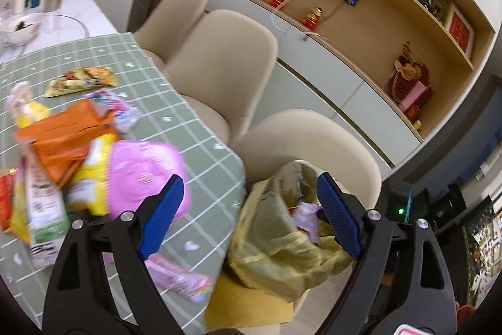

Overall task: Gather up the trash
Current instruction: 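Drop the red cup into the bin while the right gripper drops a lilac packet, then grasp the red snack packet on the table with the left gripper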

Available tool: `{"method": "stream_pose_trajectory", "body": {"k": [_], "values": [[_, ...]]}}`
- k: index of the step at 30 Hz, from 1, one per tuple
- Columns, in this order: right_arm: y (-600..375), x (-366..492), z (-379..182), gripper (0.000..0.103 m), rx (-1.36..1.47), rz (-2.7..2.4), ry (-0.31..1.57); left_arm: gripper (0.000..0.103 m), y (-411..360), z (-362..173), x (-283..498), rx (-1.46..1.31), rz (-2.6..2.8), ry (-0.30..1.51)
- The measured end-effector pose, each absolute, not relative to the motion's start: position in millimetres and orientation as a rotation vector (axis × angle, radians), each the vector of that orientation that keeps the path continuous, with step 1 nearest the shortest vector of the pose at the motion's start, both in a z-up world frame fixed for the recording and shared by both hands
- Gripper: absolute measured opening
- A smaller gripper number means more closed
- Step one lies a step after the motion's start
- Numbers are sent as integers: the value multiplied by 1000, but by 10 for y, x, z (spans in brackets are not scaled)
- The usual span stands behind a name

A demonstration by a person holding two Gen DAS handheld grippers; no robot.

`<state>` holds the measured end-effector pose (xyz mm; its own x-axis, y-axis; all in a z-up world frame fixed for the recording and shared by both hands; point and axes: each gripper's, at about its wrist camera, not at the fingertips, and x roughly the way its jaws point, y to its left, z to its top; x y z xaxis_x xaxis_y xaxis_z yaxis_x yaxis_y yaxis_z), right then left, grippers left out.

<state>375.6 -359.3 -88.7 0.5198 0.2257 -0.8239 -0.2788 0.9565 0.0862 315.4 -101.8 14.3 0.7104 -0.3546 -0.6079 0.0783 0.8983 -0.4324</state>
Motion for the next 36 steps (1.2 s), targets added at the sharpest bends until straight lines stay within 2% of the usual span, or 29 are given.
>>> {"method": "stream_pose_trajectory", "body": {"k": [6,17,19,21,22,28,30,36], "values": [[-3653,3838,-970,3,-121,204,994,82,-816,96,2810,-376,-171,726],[-3650,3675,-803,5,-2,241,974,83,-483,-195,2361,-333,-25,782],[-3652,3568,-734,10,-6,222,953,85,-351,-235,2261,-344,-2,786],[-3650,3453,-640,33,30,241,913,86,-195,-274,2165,-363,32,795],[-3644,3379,-556,38,49,254,879,86,-112,-292,2123,-371,51,801],[-3419,3034,-136,41,98,317,758,86,524,-361,1970,-391,197,840],[-3265,2908,-49,50,115,354,730,86,765,-378,1936,-398,228,832],[-2487,2548,45,50,103,433,756,86,1318,-471,1860,-461,221,864]]}}
